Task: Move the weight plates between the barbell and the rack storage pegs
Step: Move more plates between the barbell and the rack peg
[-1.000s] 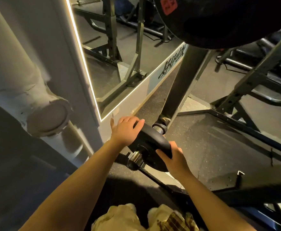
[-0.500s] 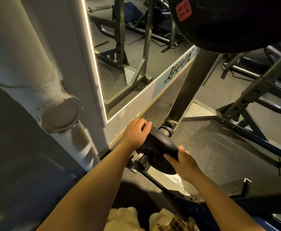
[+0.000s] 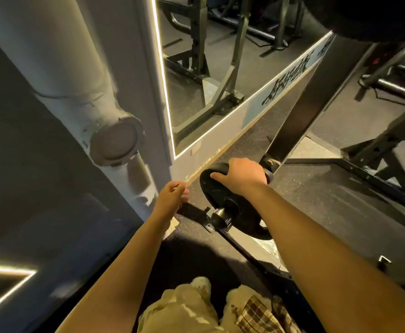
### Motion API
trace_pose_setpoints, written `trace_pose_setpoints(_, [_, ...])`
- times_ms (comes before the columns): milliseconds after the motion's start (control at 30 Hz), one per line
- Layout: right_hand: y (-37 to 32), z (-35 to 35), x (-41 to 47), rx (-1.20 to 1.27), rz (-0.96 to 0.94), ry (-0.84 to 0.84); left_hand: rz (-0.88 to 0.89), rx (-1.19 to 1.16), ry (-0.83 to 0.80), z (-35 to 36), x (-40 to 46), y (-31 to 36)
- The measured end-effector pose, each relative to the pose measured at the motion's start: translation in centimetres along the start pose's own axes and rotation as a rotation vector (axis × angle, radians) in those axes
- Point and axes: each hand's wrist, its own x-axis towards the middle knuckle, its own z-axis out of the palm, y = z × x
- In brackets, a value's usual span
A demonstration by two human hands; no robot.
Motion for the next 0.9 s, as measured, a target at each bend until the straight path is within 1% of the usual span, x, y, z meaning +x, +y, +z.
trace_pose_setpoints(67, [0.0,0.1,0.1,-0.011,-0.024,-0.001,0.041,0.008,0.012,-0.2,-0.1,0.7])
trace_pose_setpoints(133, [0.1,0.1,-0.2,-0.013,-0.026,0.013,0.086,0.044,-0.011,-0.1,-0.3,1.4])
trace_pose_setpoints(233, [0.8,0.8,-1.5,0.037,0.03,0.075,0.157,0.154,-0.03,0.6,-0.4,2.2])
trace_pose_setpoints(300, [2.0,2.0,-3.3,0.147,0.06,0.204,0.21,0.252,-0.006,1.5,-0.5,2.9])
trace_pose_setpoints(333, [2.8,2.7,-4.3,0.226,0.045,0.277,0.24,0.278,-0.004,1.9,-0.5,3.3])
trace_pose_setpoints(367, [3.8,3.5,-5.4,0.324,0.041,0.314,0.264,0.293,-0.003,2.5,-0.3,3.6])
trace_pose_setpoints(400, [4.8,4.2,-6.5,0.456,0.058,0.312,0.278,0.296,-0.004,3.1,0.1,3.9])
trace_pose_setpoints(433, [5.6,5.0,-7.6,0.611,0.101,0.255,0.265,0.289,0.014,3.5,0.9,4.0])
trace_pose_setpoints(500, [7.5,6.1,-9.8,0.913,0.217,0.04,0.227,0.285,0.03,5.0,2.0,4.7])
trace_pose_setpoints(533, [8.1,6.6,-10.7,1.031,0.268,-0.058,0.24,0.335,0.003,5.6,2.5,5.1])
trace_pose_setpoints(567, [8.7,7.2,-11.4,1.091,0.308,-0.126,0.27,0.403,-0.053,6.2,2.8,5.4])
trace_pose_setpoints(600, [9.2,7.8,-11.9,1.105,0.334,-0.165,0.309,0.461,-0.13,6.8,2.9,5.8])
trace_pose_setpoints(667, [9.5,8.5,-12.0,1.122,0.368,-0.201,0.331,0.491,-0.235,7.6,2.5,6.2])
trace_pose_setpoints(700, [9.5,8.8,-12.0,1.137,0.389,-0.197,0.346,0.499,-0.25,7.9,2.5,5.9])
trace_pose_setpoints(800, [9.5,8.8,-11.7,1.107,0.398,-0.175,0.43,0.524,-0.205,7.5,2.0,5.0])
trace_pose_setpoints(867, [9.8,8.1,-11.4,1.002,0.385,-0.21,0.44,0.485,-0.199,7.1,2.0,4.7])
trace_pose_setpoints(900, [10.0,7.6,-11.2,0.937,0.372,-0.238,0.406,0.452,-0.209,6.8,1.9,4.8])
